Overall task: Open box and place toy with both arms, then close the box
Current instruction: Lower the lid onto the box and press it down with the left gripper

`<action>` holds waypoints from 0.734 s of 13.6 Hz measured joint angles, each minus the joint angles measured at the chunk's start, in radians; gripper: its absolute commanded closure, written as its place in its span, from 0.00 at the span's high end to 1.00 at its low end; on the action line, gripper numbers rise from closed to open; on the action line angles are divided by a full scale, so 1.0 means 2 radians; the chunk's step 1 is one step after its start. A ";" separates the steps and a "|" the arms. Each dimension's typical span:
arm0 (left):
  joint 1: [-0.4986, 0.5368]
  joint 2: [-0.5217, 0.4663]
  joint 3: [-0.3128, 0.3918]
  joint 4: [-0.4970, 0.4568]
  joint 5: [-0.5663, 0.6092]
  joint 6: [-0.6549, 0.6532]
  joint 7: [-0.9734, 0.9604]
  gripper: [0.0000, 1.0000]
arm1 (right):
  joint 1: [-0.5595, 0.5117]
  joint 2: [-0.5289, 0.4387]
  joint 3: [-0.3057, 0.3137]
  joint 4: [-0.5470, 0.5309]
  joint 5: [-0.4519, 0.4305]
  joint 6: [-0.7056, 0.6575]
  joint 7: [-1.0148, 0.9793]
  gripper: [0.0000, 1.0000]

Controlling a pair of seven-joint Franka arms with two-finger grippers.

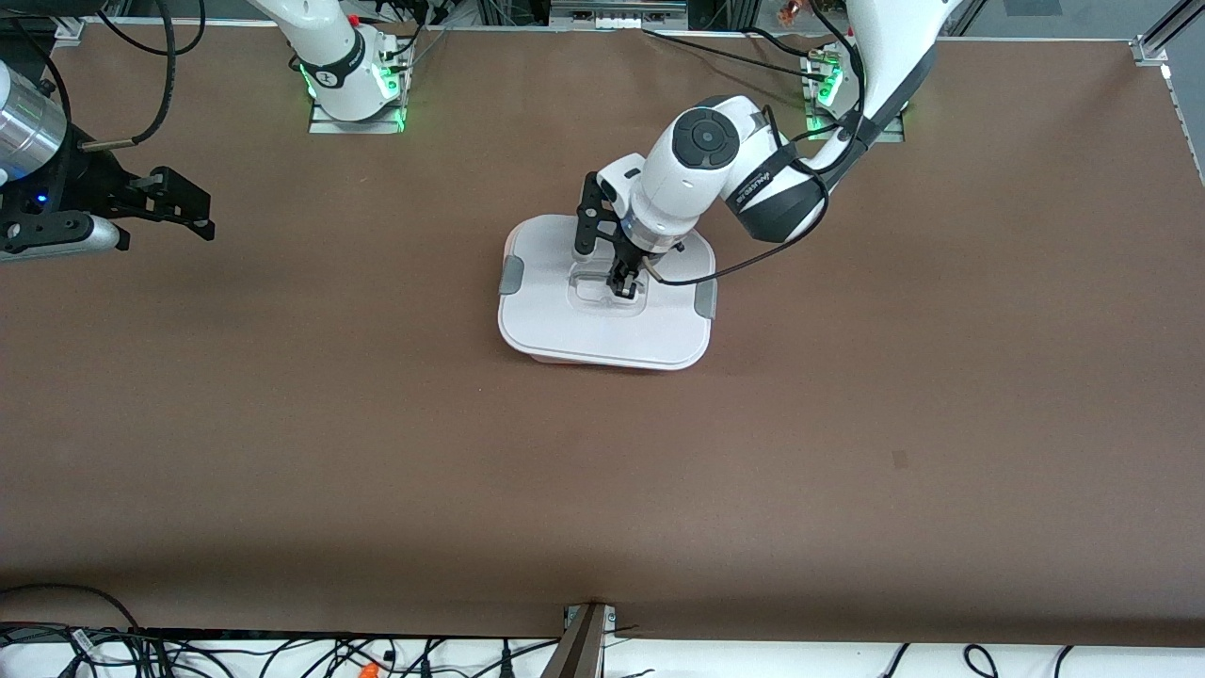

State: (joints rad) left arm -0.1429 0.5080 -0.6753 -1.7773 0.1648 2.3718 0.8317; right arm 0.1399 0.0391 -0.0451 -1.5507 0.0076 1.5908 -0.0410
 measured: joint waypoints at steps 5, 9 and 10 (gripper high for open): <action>0.000 0.000 0.000 -0.001 0.000 0.000 -0.007 0.00 | 0.000 0.000 0.000 0.000 0.000 0.000 0.000 1.00; 0.000 0.000 -0.001 -0.001 0.000 0.001 -0.037 0.00 | -0.001 0.000 0.000 0.000 0.000 0.000 0.000 1.00; 0.000 0.000 -0.001 -0.001 0.000 0.001 -0.039 0.00 | -0.001 0.000 0.000 0.000 0.000 0.000 0.000 1.00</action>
State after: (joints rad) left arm -0.1420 0.5074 -0.6775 -1.7801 0.1648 2.3745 0.7538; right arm 0.1384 0.0391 -0.0449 -1.5507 0.0076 1.5910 -0.0410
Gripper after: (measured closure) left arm 0.930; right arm 0.000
